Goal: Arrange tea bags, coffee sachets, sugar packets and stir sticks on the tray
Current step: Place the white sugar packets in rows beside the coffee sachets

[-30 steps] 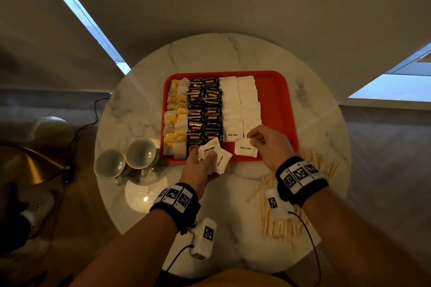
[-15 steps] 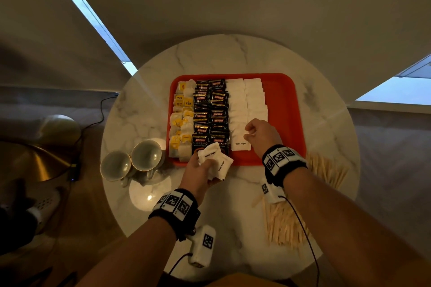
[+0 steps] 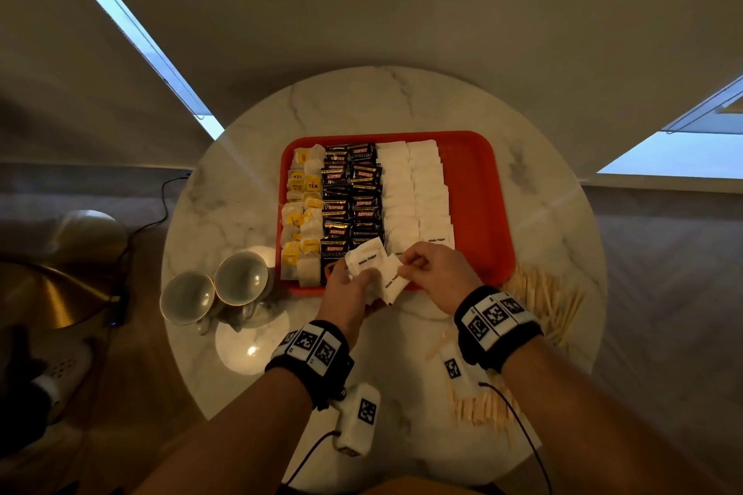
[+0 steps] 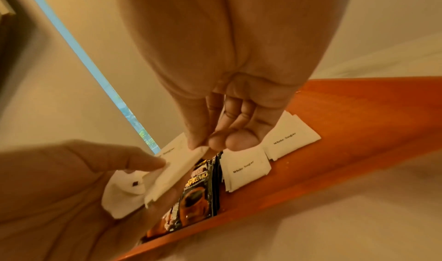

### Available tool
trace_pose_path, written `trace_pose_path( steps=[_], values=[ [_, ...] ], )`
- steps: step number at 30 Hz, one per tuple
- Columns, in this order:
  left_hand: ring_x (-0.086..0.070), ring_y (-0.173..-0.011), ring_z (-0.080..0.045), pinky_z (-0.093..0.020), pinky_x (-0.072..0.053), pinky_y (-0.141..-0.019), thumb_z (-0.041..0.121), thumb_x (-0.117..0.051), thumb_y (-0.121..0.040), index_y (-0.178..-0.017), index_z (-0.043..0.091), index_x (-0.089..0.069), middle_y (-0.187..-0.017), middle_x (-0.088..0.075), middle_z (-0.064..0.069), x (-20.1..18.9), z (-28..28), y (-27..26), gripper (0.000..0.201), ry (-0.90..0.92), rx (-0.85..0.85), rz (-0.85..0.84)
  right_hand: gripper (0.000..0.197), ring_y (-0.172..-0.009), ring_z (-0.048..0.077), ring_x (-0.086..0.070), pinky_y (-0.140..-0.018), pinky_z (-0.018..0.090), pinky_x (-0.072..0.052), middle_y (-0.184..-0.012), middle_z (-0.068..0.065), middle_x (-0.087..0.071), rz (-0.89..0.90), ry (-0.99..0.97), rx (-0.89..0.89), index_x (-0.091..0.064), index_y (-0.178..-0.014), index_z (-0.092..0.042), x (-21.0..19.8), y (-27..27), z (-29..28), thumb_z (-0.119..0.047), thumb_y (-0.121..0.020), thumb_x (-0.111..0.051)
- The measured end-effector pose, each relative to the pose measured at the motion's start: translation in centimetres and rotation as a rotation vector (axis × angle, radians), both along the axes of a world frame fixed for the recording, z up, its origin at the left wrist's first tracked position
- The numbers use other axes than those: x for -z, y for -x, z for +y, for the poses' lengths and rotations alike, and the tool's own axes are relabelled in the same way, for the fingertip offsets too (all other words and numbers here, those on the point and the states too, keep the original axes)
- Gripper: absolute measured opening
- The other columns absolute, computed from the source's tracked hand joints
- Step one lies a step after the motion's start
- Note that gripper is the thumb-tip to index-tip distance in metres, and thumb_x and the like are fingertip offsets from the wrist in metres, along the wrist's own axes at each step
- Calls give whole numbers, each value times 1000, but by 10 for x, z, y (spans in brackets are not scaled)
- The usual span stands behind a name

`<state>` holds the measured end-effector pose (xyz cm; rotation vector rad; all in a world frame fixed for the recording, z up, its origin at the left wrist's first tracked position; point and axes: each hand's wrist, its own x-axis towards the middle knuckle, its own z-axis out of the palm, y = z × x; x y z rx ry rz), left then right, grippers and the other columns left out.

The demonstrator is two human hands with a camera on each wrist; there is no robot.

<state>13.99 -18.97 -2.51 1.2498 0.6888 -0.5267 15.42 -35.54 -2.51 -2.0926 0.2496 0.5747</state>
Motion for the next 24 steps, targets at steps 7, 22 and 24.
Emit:
trace_pose_path(
  steps=[7,22,24],
  values=[
    [-73,-81,-21,-37,-63,-72,1,-53,-99,-134,16,-50,-115,-65,-13,4,8,3,39,-3,-18,-9,13,-87,24,-66,-82,38,-55,-93,4,-68,-16,6,145,-61,-89,-28,16,-2,-36,-19,-93,-69],
    [-71,-89,-30,-39,-62,-73,2,-52,-100,-132,21,-51,-118,-64,-16,8,9,14,37,-2,4,3,40,-87,24,-64,-71,30,-46,-96,3,-67,76,402,284,-59,-102,-17,42,-19,-45,-45,-81,-79],
    [-72,-89,-29,-40,-62,-75,3,-52,-100,-133,21,-51,-120,-64,-17,9,10,14,38,-3,3,3,42,-88,24,-63,-70,29,-44,-99,4,-68,75,422,270,-59,-105,-16,43,-19,-44,-46,-82,-78]
  ],
)
